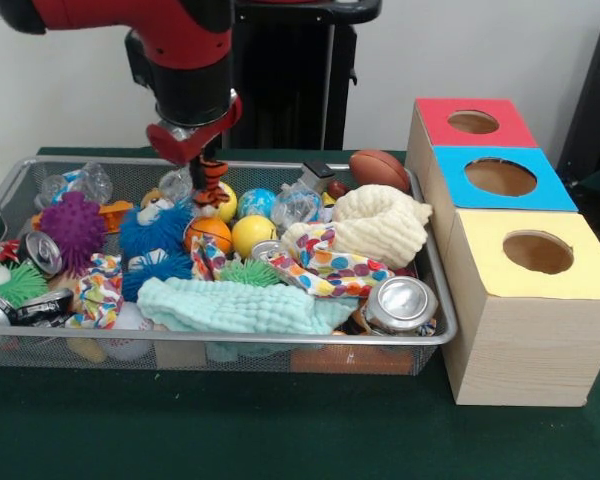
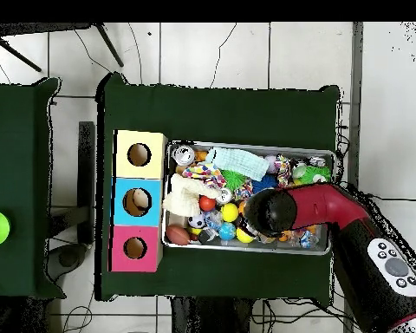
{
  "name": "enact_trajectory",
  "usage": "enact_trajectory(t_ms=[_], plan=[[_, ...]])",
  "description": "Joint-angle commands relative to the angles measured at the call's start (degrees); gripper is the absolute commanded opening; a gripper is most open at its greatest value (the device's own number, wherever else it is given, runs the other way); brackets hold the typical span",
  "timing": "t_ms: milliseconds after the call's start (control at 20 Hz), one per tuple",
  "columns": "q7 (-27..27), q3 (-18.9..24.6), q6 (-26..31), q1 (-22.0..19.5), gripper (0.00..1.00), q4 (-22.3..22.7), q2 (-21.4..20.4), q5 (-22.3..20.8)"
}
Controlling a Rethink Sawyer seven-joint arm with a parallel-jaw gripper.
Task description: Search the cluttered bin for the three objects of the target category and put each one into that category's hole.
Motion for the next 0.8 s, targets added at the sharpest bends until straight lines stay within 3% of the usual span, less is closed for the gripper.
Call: enact_trajectory(t_ms=[50, 800], plan=[[5.84, 6.8, -8.83, 1.2, 0.0, 7.14, -2.57, 7.76], [7.18, 6.88, -12.01, 3.56, 0.0, 11.89, -6.22, 16.11]])
